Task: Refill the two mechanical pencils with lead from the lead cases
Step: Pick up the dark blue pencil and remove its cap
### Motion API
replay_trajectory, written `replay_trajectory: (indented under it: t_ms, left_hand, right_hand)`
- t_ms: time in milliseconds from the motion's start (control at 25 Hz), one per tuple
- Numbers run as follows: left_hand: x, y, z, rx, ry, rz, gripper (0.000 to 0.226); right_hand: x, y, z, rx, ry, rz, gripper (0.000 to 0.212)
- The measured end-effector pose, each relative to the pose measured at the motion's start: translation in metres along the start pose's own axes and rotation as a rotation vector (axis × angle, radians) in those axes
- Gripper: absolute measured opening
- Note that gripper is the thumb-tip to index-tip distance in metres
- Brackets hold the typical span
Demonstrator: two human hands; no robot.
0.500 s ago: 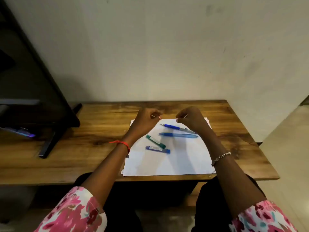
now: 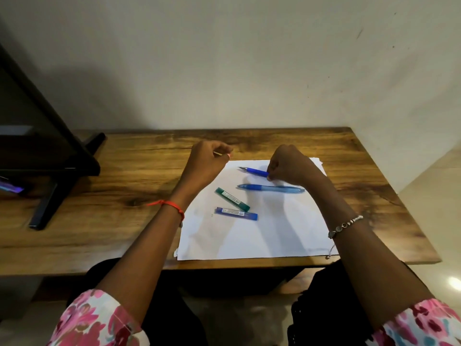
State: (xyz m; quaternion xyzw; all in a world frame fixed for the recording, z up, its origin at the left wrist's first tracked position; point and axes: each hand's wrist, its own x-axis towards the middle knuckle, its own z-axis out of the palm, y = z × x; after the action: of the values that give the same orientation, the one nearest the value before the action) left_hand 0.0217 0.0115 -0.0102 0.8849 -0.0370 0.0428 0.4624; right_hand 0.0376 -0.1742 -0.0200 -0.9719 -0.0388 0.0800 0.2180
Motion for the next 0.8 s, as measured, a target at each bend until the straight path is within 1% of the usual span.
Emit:
replay_trajectory:
  t_ms: [80, 160, 280, 360, 480, 560, 640, 720, 800]
  left_hand:
    - [-0.002, 0.005, 0.002, 0.031, -0.027, 0.022, 0.023]
    - [-0.005, 0.008, 0.006, 0.112, -0.094, 0.101, 0.031]
    - [-0.010, 0.008, 0.013, 0.315, -0.167, 0.245, 0.042]
    - [-0.009, 0.006, 0.013, 0.361, -0.153, 0.273, 0.040]
    - [-0.005, 0.005, 0.005, 0.220, -0.125, 0.249, 0.025]
    - [-0.004, 0.005, -0.003, 0.167, -0.144, 0.195, 0.018]
    - [-0.005, 0.005, -0.007, 0.086, -0.207, 0.113, 0.011]
    - [-0.009, 0.009, -0.008, -0.075, -0.302, 0.004, 0.010]
    - [-0.013, 0.015, -0.007, -0.258, -0.399, -0.093, 0.008]
  right_hand:
    - [-0.001, -0.003, -0.003, 0.026, 0.032, -0.055, 0.018]
    - [-0.006, -0.010, -0.006, 0.111, 0.040, -0.119, 0.019]
    - [-0.014, -0.020, -0.008, 0.249, -0.006, -0.193, 0.018]
    - [-0.018, -0.022, -0.011, 0.382, -0.036, -0.179, 0.017]
    - [-0.020, -0.020, -0.016, 0.688, -0.076, -0.104, 0.017]
    - [-0.021, -0.017, -0.018, 0.928, -0.061, -0.043, 0.012]
    - [-0.020, -0.012, -0.021, 1.171, -0.030, 0.010, 0.007]
    - [-0.017, -0.009, -0.023, 1.363, -0.010, 0.044, 0.009]
    - [-0.017, -0.010, -0.024, 1.423, -0.020, 0.049, 0.010]
